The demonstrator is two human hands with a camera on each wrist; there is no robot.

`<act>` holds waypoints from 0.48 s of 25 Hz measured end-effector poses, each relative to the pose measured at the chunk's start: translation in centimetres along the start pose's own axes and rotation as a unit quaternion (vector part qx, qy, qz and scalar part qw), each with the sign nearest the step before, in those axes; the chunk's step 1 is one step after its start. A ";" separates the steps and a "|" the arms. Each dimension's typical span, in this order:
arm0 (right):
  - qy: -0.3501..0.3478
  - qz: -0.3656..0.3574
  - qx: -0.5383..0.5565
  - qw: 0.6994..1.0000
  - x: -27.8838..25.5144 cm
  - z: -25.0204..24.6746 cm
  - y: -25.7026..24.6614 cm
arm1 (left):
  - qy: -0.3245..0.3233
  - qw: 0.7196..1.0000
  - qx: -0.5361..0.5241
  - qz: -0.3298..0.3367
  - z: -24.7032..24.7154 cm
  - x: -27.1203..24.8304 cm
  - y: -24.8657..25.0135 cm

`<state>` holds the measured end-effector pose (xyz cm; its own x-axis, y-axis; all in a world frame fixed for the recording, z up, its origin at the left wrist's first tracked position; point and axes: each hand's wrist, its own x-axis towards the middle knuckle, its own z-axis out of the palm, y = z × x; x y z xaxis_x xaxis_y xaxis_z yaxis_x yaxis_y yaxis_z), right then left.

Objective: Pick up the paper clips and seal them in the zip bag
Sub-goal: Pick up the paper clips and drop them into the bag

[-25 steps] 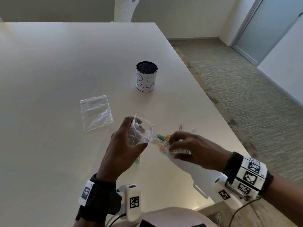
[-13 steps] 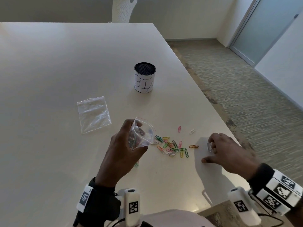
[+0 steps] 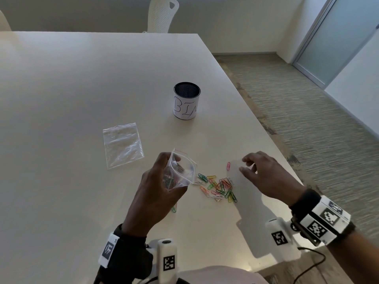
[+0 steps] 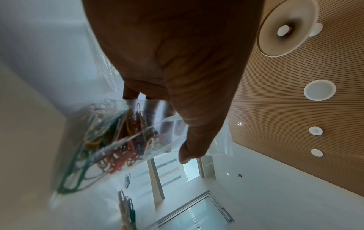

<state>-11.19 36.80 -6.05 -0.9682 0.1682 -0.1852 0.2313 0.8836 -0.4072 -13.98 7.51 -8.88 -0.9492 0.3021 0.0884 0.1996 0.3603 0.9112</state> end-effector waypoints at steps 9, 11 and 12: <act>-0.094 -0.076 -0.019 0.992 0.8 1.8 -2.5 | 0.003 1.000 0.004 0.008 -0.1 0.1 -0.1; -0.065 -0.075 -0.012 0.995 1.3 1.1 -2.7 | 0.003 1.000 0.002 0.009 -0.1 0.1 -0.1; -0.059 -0.080 -0.021 0.995 1.5 1.1 -2.8 | 0.004 1.000 0.001 0.010 -0.1 0.1 -0.1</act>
<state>-13.14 34.13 -6.14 -0.9737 -0.0259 -0.2264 0.0693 0.9129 -0.4023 -14.12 7.38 -8.94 -0.9469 0.3024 0.1094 0.2187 0.3564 0.9084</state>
